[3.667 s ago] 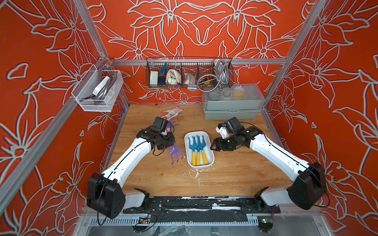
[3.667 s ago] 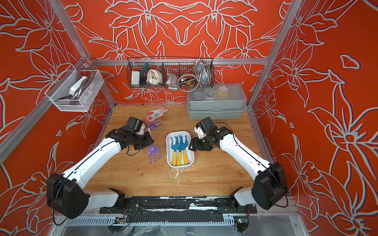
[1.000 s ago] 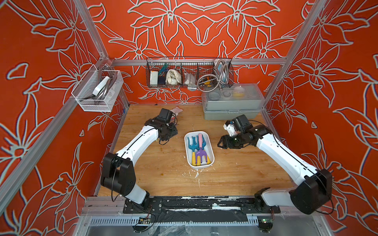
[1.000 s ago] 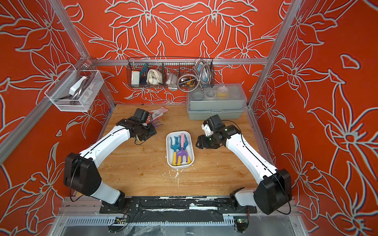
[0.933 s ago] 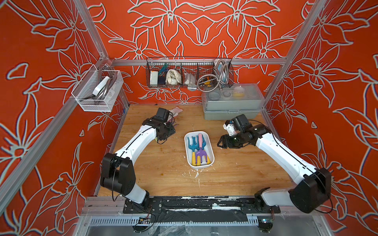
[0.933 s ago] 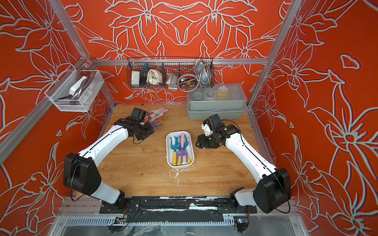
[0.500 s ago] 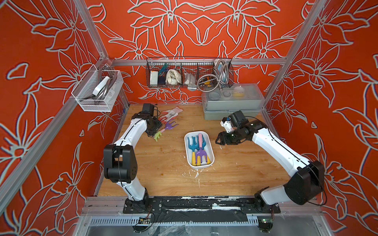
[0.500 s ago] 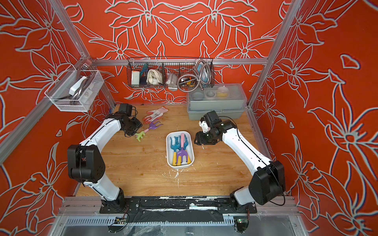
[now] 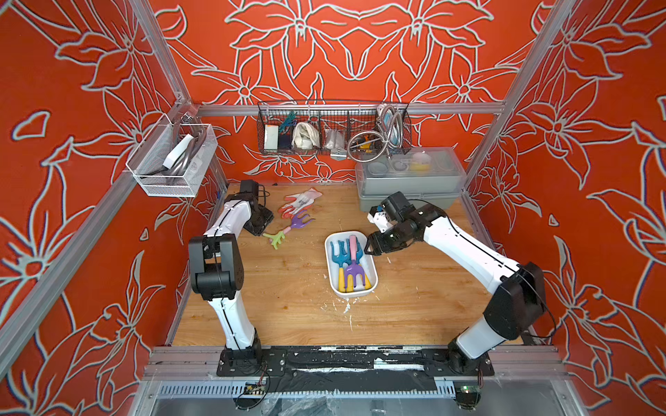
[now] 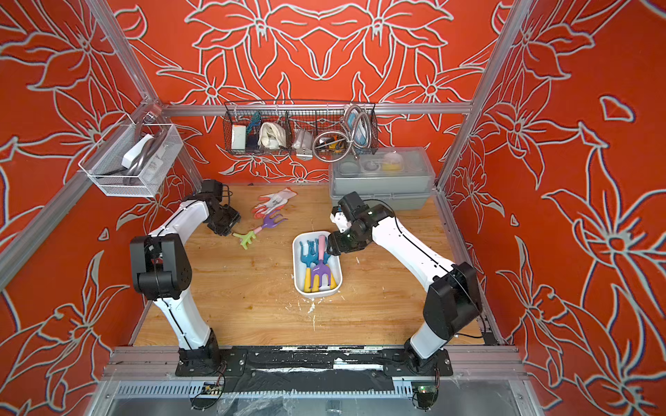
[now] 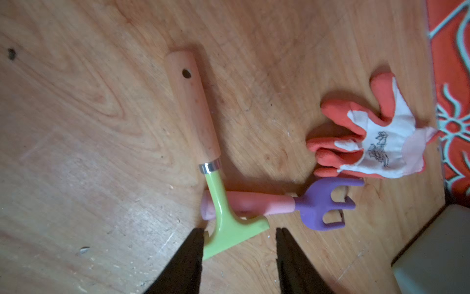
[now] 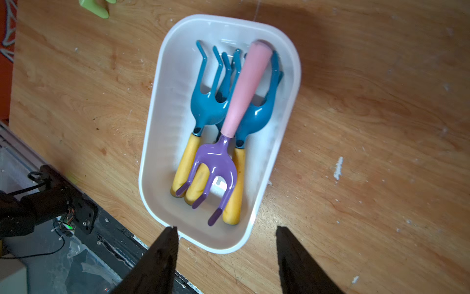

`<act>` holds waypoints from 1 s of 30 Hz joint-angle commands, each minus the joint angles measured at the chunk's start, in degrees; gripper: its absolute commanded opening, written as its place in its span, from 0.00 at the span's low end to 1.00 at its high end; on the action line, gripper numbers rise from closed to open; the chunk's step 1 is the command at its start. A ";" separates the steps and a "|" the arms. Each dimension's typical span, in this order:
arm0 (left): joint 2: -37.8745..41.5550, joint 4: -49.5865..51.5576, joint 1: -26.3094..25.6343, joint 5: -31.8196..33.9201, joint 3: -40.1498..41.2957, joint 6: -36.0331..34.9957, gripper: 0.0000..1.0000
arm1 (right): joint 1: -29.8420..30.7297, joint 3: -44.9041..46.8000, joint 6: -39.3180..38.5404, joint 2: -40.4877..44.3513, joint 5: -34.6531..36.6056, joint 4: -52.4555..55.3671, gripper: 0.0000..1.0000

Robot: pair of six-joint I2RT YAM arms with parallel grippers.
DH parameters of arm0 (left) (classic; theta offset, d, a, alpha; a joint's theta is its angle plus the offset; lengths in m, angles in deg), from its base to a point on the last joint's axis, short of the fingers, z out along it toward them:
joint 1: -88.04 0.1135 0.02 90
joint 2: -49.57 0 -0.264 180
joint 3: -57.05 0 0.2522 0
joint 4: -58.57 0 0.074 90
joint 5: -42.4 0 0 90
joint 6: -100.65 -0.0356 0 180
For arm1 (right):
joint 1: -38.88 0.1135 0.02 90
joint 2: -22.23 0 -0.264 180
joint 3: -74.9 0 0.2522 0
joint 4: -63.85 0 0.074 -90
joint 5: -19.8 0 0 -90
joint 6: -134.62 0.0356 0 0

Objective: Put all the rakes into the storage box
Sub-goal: Pick up the rake at the center of the board.

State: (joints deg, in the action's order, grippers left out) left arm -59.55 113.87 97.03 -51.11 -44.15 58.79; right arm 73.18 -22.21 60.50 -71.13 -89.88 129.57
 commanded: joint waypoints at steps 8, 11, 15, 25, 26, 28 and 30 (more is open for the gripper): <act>-6.90 1.68 3.18 -0.51 -4.06 -1.21 0.49 | 5.54 -13.35 -7.69 -10.77 -7.69 2.54 0.64; -9.22 1.92 3.45 -0.70 -5.92 -1.35 0.48 | 5.92 -15.61 -7.79 -13.30 -8.41 3.22 0.64; -12.05 2.39 3.49 -0.80 -8.38 -1.64 0.48 | 6.00 -16.89 -7.87 -15.30 -8.82 3.62 0.63; -14.95 2.47 3.53 -0.89 -8.19 -2.12 0.38 | 5.95 -19.29 -8.12 -18.48 -9.22 4.64 0.62; -14.95 2.34 3.51 -0.96 -7.91 -2.26 0.37 | 5.93 -19.38 -8.14 -18.72 -9.26 4.64 0.62; -14.83 2.32 3.53 -0.92 -7.34 -2.57 0.35 | 5.92 -19.49 -8.14 -18.91 -9.24 4.64 0.62; -14.57 2.23 3.51 -0.97 -6.80 -2.84 0.33 | 5.89 -19.41 -8.14 -18.96 -9.28 4.72 0.61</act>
State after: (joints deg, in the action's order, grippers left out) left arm -73.82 114.86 100.20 -51.97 -51.91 56.76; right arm 79.08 -40.20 53.04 -89.38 -98.39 132.85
